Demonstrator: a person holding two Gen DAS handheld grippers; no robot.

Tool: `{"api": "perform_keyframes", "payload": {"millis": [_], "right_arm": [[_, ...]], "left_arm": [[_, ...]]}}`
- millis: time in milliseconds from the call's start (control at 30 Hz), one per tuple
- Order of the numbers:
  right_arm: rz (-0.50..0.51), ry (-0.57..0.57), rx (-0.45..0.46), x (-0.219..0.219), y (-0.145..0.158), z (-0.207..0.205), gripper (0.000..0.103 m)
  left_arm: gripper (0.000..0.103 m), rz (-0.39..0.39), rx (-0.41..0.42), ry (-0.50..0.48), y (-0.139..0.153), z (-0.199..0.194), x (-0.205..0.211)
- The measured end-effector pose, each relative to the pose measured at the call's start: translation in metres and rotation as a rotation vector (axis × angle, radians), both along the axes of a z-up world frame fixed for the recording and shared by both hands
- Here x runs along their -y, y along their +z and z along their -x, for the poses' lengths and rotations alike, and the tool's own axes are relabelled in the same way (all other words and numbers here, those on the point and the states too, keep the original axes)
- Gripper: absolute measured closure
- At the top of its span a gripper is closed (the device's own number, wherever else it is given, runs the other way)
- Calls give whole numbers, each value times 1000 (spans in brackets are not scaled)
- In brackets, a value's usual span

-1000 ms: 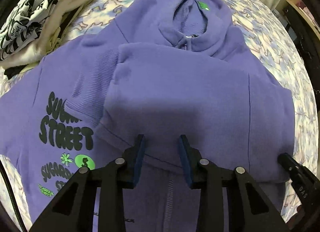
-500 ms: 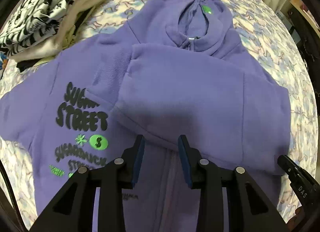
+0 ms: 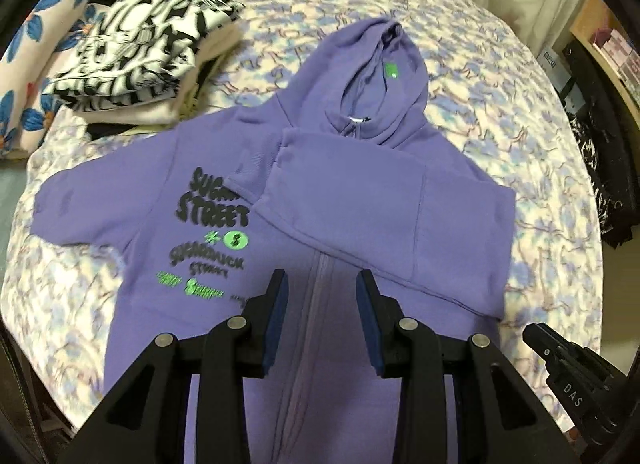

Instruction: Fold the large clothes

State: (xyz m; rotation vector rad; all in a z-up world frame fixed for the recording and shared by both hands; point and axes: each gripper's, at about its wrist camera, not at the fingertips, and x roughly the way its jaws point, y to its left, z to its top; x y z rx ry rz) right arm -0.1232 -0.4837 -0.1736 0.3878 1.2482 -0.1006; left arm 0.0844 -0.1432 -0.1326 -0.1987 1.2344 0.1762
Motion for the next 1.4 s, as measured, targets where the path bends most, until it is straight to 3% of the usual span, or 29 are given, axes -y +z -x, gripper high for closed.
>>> {"api": "perform_keyframes", "payload": {"millis": [133,367,500,600,833,967,1100,1400], "right_arm": [[-9,57,13,-8,23,4,89],[-49,138,35,-31,42,0,84],[-58,170,42,-57,51,-4,77],[-54,191,53,-86,62,-8,75],[-12,150,66,-161,78,-25,61],[-42,108,32,-220,68,-48,60],[-70,97,22,-275,59,-71,60],[-113,134,-9,-378,31,-126,60]], "left_arm": [[69,-7,20,40,24,21,0],[68,-27,9,108,39,59,-28],[52,-37,12,135,41,88,-56],[48,-35,8,129,37,107,-87],[48,24,-42,122,14,129,-181],[48,111,-40,160,-2,133,-257],[48,245,-52,216,-32,133,-334],[47,405,-56,361,-110,120,-448]]}}
